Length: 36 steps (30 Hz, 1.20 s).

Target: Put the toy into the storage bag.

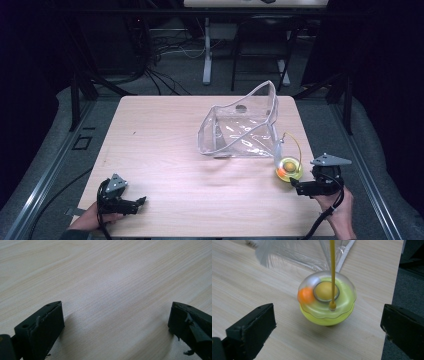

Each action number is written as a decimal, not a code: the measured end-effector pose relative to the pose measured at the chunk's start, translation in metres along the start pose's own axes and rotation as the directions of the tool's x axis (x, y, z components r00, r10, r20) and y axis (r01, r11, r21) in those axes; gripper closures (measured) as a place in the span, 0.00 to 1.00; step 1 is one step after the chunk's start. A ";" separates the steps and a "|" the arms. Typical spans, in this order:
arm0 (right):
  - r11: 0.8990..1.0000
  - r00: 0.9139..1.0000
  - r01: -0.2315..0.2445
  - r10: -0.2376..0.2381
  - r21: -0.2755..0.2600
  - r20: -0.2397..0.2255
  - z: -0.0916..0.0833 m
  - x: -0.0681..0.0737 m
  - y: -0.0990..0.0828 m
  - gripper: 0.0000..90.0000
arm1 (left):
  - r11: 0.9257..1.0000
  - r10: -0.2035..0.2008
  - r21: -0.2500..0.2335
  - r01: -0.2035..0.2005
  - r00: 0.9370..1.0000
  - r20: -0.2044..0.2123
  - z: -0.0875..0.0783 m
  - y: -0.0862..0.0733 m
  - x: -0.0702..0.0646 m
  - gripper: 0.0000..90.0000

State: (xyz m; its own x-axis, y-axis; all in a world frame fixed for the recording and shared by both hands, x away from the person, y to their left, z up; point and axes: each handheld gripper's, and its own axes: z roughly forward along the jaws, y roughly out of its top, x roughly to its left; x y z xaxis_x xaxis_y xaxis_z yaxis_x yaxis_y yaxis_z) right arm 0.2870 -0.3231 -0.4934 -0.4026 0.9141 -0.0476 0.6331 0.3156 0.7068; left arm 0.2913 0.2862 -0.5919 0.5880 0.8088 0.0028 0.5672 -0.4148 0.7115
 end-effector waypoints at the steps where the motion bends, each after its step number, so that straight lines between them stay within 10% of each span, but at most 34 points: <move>1: 1.000 1.000 0.002 -0.002 -0.003 0.002 -0.001 0.000 0.002 0.00 | 1.000 0.000 0.000 0.000 1.000 0.000 0.000 0.000 0.000 0.00; 21: 0.998 0.999 0.045 -0.045 -0.031 0.002 -0.007 0.001 0.033 0.01 | 1.000 0.000 0.000 0.000 1.000 0.000 0.000 0.000 0.000 0.00; 36: 0.995 0.997 0.072 -0.072 -0.063 0.012 -0.022 0.002 0.051 0.42 | 1.000 0.000 0.000 0.000 1.000 0.000 0.000 0.000 0.000 0.00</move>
State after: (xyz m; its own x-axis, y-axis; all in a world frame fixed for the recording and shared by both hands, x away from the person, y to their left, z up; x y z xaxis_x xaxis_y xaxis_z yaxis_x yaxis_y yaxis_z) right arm 0.3038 -0.3106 -0.4414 -0.4390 0.8922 -0.1063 0.5597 0.3641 0.7444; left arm 0.2913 0.2862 -0.5919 0.5879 0.8090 0.0027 0.5673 -0.4146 0.7115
